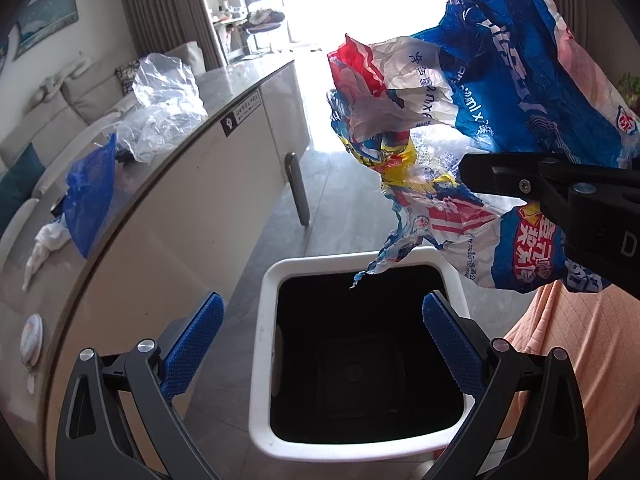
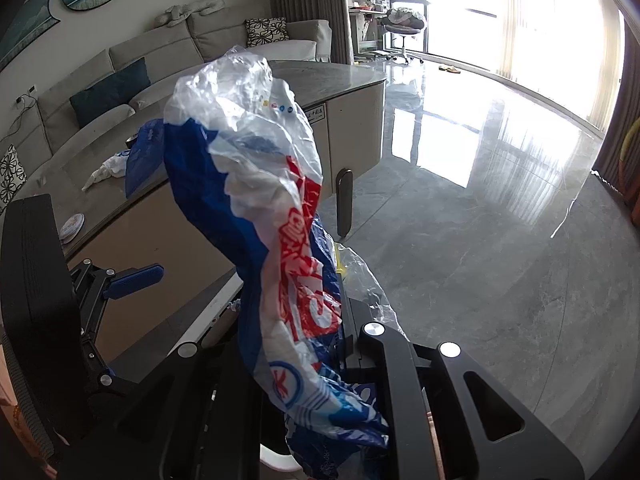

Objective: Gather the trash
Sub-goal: 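Carry both items over the white bin and open both grippers to drop them, then move both tools back toward the table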

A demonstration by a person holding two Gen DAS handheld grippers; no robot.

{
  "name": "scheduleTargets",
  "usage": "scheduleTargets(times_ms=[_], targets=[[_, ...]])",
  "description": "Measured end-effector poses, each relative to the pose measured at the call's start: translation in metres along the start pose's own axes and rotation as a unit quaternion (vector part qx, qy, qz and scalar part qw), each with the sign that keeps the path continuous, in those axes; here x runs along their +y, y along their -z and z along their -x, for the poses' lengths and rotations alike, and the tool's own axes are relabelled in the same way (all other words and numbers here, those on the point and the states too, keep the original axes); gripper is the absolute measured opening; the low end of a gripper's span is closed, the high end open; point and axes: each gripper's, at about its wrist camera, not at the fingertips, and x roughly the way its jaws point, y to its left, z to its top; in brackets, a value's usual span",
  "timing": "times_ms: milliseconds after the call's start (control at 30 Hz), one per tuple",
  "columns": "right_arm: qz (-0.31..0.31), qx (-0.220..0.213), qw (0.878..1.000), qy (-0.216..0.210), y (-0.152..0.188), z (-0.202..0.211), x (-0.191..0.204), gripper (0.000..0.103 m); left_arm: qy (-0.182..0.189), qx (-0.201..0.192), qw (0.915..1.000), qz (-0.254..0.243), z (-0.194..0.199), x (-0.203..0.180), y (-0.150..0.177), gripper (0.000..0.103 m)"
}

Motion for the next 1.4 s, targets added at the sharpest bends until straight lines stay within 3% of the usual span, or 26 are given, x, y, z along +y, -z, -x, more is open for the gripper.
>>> scheduleTargets(times_ms=[467,900,967,1033,1400], targets=[[0.008,0.052,0.998,-0.022,0.013,-0.048,0.011,0.013,-0.064,-0.010,0.9965,0.052,0.026,0.071,0.011,0.098],[0.015,0.118,0.993,-0.007,0.033,-0.093,0.013,0.014,-0.062,-0.019,0.9954,0.071,0.032,0.087,0.008,0.098],[0.021,0.140,0.990,-0.004,0.037,-0.103,0.016,0.028,-0.062,-0.020,0.9954,0.071,0.032,0.087,0.008,0.098],[0.022,0.152,0.988,0.009,0.038,-0.112,0.018,0.098,-0.061,-0.020,0.9954,0.072,0.031,0.087,0.008,0.098],[0.014,0.094,0.995,0.026,0.024,-0.096,0.012,0.098,-0.064,-0.021,0.9947,0.077,0.032,0.092,0.009,0.098]])
